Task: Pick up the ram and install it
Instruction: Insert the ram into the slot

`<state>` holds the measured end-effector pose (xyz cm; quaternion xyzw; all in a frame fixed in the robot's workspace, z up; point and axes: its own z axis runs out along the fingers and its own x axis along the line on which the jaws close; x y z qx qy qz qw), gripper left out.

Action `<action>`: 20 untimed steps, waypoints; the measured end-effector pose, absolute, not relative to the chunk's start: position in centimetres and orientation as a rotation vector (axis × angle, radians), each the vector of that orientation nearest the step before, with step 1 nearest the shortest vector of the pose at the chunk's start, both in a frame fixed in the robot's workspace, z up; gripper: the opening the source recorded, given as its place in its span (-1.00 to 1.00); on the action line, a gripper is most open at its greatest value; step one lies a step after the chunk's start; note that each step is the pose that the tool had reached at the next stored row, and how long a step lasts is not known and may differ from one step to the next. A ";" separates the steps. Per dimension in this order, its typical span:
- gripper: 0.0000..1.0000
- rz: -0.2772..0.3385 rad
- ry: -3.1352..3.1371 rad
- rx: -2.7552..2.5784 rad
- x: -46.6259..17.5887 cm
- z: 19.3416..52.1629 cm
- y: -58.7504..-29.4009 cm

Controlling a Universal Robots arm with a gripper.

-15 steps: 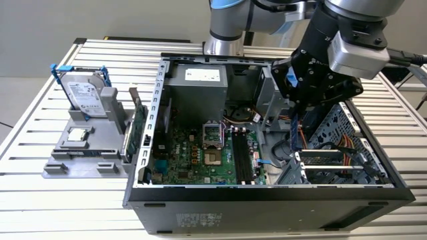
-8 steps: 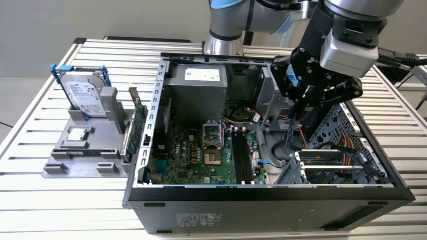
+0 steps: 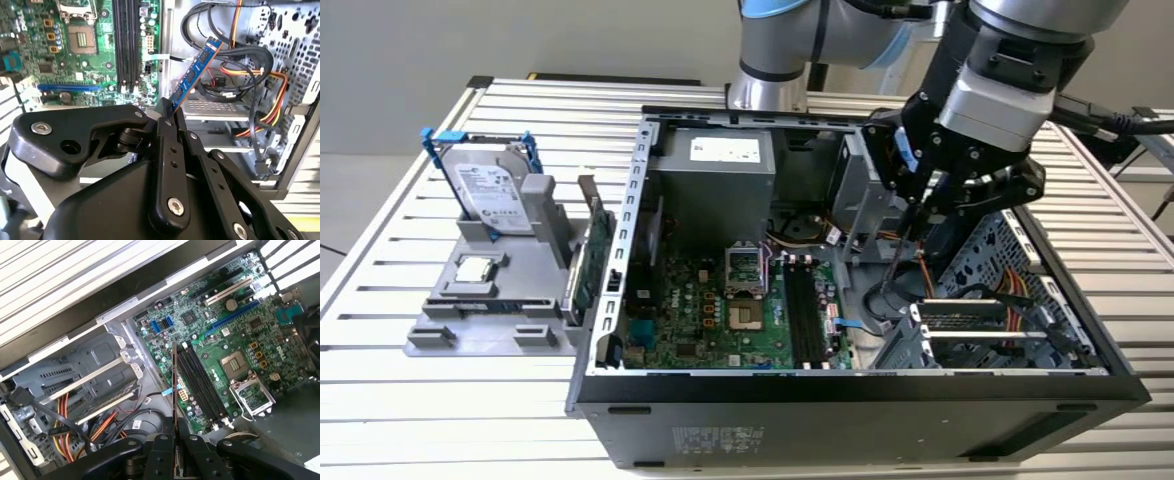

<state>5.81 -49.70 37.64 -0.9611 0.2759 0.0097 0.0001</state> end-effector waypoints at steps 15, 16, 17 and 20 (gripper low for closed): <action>-1.00 0.030 1.245 -2.881 5.8 37.6 -49.7; -1.00 0.030 1.270 -2.870 5.8 37.6 -49.7; -1.00 0.030 1.296 -2.858 5.8 37.6 -49.7; -1.00 0.030 1.371 -2.823 5.8 37.6 -49.7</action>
